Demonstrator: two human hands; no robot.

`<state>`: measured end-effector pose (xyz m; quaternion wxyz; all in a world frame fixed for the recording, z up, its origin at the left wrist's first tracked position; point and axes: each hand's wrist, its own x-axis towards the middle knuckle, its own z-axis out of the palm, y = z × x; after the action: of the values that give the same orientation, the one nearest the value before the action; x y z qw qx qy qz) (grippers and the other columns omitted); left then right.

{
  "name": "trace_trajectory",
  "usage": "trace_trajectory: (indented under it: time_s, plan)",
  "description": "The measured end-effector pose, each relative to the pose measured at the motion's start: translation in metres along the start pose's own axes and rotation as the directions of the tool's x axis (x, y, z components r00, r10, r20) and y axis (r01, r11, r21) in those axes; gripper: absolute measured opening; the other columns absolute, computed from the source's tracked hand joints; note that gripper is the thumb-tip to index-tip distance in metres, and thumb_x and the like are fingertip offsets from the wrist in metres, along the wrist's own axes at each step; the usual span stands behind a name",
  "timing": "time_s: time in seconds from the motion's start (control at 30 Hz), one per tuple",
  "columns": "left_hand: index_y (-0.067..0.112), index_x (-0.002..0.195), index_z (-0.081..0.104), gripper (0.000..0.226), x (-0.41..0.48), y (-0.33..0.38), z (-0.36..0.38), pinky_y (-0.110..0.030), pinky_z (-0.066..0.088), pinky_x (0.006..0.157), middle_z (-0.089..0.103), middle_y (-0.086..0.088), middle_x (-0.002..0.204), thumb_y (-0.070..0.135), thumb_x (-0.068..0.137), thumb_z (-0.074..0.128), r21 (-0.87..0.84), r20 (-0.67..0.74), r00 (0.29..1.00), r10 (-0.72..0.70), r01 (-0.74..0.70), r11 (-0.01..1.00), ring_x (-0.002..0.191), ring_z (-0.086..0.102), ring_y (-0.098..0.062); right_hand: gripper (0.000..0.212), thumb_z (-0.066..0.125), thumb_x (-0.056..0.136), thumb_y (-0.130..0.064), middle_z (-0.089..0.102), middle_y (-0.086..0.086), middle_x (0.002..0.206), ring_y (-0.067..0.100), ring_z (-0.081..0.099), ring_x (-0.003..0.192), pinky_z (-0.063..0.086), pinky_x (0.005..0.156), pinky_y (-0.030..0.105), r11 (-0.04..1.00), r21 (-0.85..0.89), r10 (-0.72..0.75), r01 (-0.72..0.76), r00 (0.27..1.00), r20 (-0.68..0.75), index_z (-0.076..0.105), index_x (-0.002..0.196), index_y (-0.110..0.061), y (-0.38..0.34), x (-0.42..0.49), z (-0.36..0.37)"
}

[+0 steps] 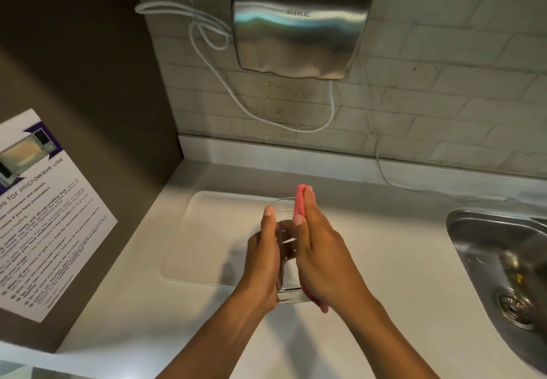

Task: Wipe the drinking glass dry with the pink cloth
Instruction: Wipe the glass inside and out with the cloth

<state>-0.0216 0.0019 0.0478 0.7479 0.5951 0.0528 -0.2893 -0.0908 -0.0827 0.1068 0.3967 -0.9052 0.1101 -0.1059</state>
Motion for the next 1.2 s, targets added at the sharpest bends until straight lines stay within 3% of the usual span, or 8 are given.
trace_trajectory:
  time_s: [0.1,0.23,0.4,0.5,0.7,0.9,1.07,1.2]
  plan:
    - [0.023,0.107,0.083,0.078,0.001,0.007,-0.002,-0.045,0.067,0.081,0.086,-0.009,0.101,0.086,0.089,0.041,0.005,-0.099,0.995,-0.017,0.018,1.0,0.093,0.083,-0.026,0.058,0.017,0.106,-0.052,0.005,-0.03,0.166,-0.014,0.024,0.146,0.039,0.111,0.013,0.995,-0.056,-0.076,0.081,0.992,0.1,-0.01,0.157,-0.055,-0.004,-0.023,0.009]
    - [0.02,0.119,0.069,0.092,-0.009,0.006,-0.001,-0.061,0.062,0.094,0.08,-0.02,0.111,0.095,0.068,0.053,-0.062,-0.134,0.988,-0.079,0.071,0.996,0.1,0.079,-0.04,0.08,0.04,0.109,-0.029,-0.02,0.004,0.171,0.034,0.021,0.156,0.043,0.116,0.043,0.93,-0.366,0.029,0.043,0.982,0.188,-0.022,0.157,-0.047,-0.002,-0.032,0.026]
    - [0.025,0.11,0.079,0.067,-0.007,-0.008,-0.001,-0.034,0.065,0.077,0.087,0.002,0.1,0.078,0.096,0.041,-0.033,-0.046,0.994,-0.103,0.101,0.994,0.093,0.083,-0.015,0.057,0.024,0.111,-0.042,0.026,-0.003,0.169,0.022,0.051,0.138,0.042,0.11,0.029,0.993,-0.096,0.073,-0.066,0.995,0.073,-0.002,0.162,-0.047,0.005,-0.003,0.01]
    - [0.019,0.121,0.077,0.075,-0.004,-0.002,-0.007,-0.036,0.063,0.08,0.085,-0.005,0.109,0.075,0.1,0.032,-0.1,0.003,0.994,-0.112,0.112,0.989,0.105,0.08,-0.023,0.054,0.017,0.107,-0.054,0.057,-0.007,0.148,0.008,0.061,0.116,0.044,0.095,0.019,0.991,-0.021,0.132,-0.131,0.99,0.054,-0.001,0.158,-0.057,0.012,-0.001,0.009]
    - [0.02,0.123,0.076,0.083,-0.003,0.006,-0.008,-0.031,0.066,0.065,0.084,-0.01,0.113,0.08,0.097,0.025,-0.084,0.056,0.994,-0.095,0.1,0.991,0.099,0.081,-0.024,0.08,0.003,0.085,-0.074,0.01,-0.032,0.163,-0.017,0.016,0.135,0.011,0.087,-0.017,1.0,-0.005,0.028,-0.028,1.0,0.011,-0.004,0.161,-0.049,0.0,-0.01,0.014]
    - [0.013,0.112,0.065,0.071,0.002,0.0,-0.011,-0.041,0.065,0.079,0.083,-0.002,0.099,0.077,0.096,0.039,0.078,-0.108,0.992,0.07,-0.062,0.995,0.086,0.081,-0.016,0.053,0.016,0.11,-0.045,0.008,-0.048,0.152,-0.045,0.006,0.119,0.012,0.091,-0.016,0.989,0.134,0.061,-0.06,0.998,-0.009,0.008,0.162,-0.044,-0.005,-0.013,0.014]
    - [0.062,0.103,0.072,0.037,-0.005,-0.012,-0.01,-0.017,0.06,0.073,0.078,0.033,0.101,0.074,0.1,0.037,0.034,0.067,0.995,0.078,-0.081,0.996,0.094,0.074,0.012,0.062,0.013,0.102,-0.054,-0.011,-0.011,0.172,0.013,0.019,0.157,0.03,0.124,0.03,0.988,-0.151,0.015,-0.007,0.998,0.054,-0.003,0.161,-0.048,-0.016,-0.017,0.015]
    - [0.046,0.108,0.079,0.054,-0.005,-0.007,-0.009,-0.035,0.062,0.088,0.084,0.01,0.112,0.081,0.096,0.039,-0.125,0.081,0.997,-0.007,0.017,0.992,0.103,0.08,-0.009,0.057,0.014,0.102,-0.056,-0.015,-0.024,0.169,0.0,0.009,0.155,0.021,0.123,0.023,0.997,-0.077,-0.021,0.029,0.995,0.1,-0.003,0.156,-0.059,-0.01,-0.015,0.007]
